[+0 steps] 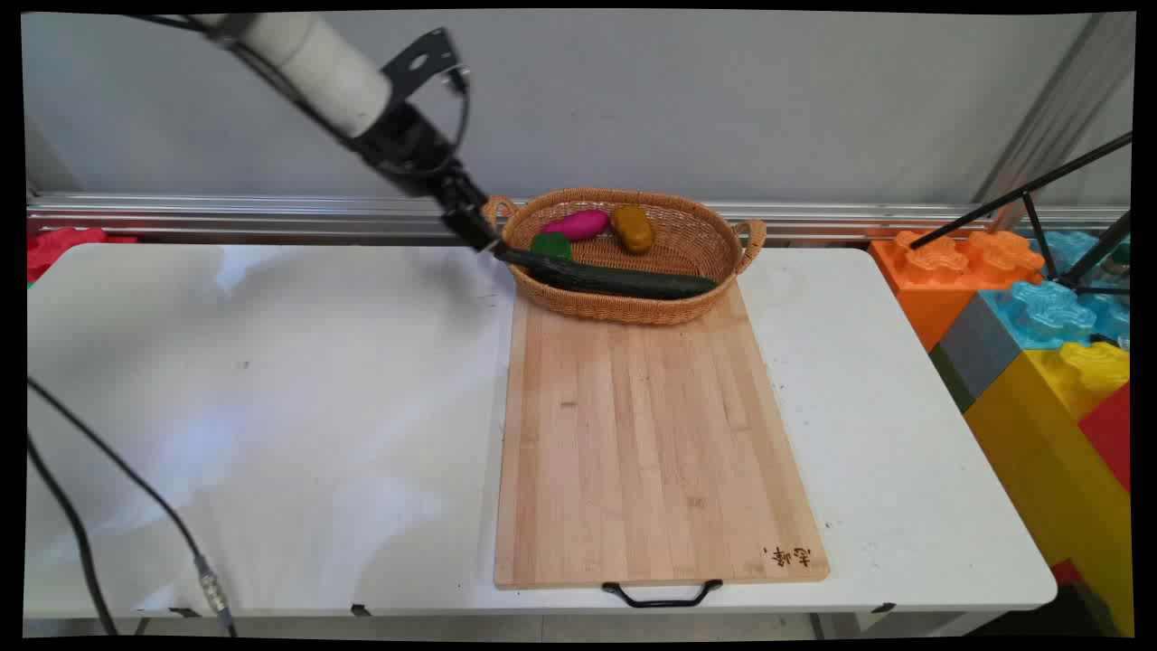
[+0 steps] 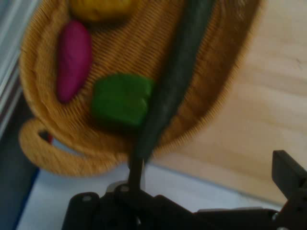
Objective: Pick up the potato from the vegetable basket
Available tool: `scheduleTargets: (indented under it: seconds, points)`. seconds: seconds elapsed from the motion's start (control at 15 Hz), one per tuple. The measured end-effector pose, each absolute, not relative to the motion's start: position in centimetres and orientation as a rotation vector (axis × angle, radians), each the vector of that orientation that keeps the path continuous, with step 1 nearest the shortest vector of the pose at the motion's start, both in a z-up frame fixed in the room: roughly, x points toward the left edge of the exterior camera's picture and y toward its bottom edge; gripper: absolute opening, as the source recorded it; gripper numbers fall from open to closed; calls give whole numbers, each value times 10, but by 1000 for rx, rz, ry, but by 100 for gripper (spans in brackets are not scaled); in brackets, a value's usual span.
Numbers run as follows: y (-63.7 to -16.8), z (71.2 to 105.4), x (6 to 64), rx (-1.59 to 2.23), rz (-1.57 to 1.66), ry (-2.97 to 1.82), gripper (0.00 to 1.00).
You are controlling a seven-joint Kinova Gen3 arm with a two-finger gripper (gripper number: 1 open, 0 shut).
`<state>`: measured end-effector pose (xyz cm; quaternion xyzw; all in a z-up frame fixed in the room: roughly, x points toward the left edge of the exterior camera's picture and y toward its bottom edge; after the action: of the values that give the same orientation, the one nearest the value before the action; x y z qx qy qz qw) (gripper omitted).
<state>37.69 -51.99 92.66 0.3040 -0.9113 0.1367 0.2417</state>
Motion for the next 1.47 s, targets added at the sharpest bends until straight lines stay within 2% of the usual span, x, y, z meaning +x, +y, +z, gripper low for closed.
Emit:
scheduleTargets:
  seconds: [0.73,1.07,1.47]
  points:
    - [-611,899,319,968,568,-2397,100]
    - [-643,872,303,958,675,-2412,100]
    - [-659,834,294,949,721,-2458,100]
